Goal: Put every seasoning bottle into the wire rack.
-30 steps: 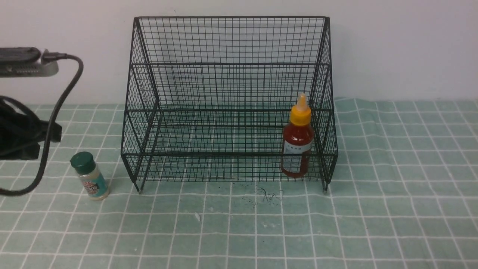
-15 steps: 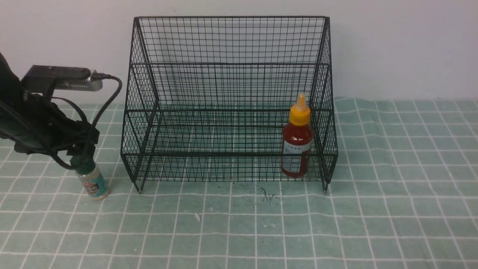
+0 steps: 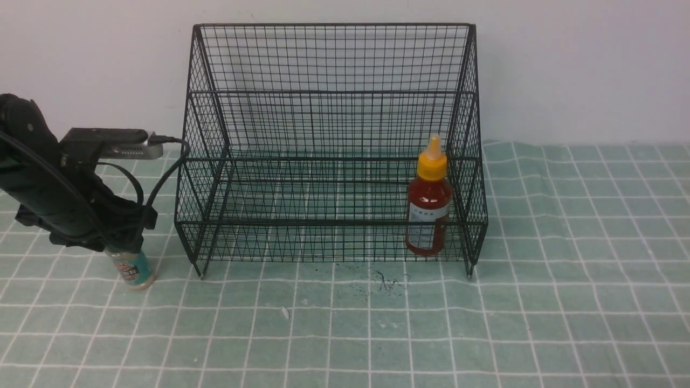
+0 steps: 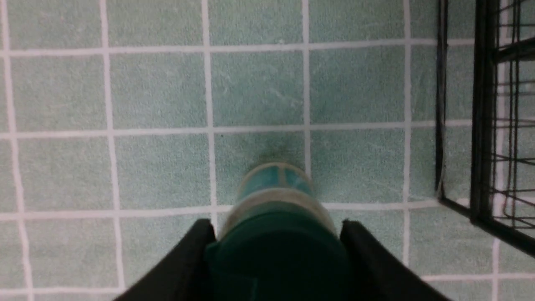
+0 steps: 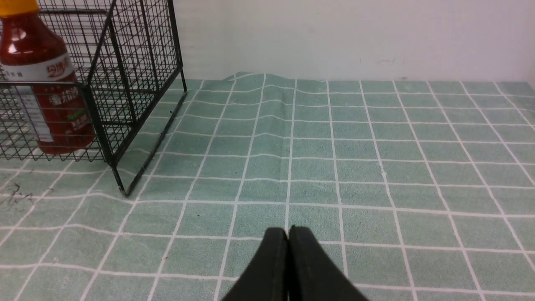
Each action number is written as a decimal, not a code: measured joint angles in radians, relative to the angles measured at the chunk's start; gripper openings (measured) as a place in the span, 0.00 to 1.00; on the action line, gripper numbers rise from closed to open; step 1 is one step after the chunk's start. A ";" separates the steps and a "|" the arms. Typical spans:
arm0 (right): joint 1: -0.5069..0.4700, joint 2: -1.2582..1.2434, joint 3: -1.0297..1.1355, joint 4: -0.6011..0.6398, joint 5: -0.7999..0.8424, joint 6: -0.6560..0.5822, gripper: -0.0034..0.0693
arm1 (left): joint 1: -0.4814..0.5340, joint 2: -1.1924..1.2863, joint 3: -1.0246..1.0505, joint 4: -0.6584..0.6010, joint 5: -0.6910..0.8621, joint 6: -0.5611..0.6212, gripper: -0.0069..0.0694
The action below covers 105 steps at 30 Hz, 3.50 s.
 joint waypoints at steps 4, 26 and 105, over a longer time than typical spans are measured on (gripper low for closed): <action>0.000 0.000 0.000 0.000 0.000 0.000 0.03 | 0.000 -0.067 -0.029 0.051 0.080 0.000 0.53; 0.000 0.000 0.000 0.000 0.000 -0.001 0.03 | -0.290 -0.179 -0.272 -0.054 0.142 -0.035 0.53; 0.000 0.000 0.000 0.000 -0.001 0.008 0.03 | -0.161 -1.773 1.021 0.042 -0.452 -0.125 0.08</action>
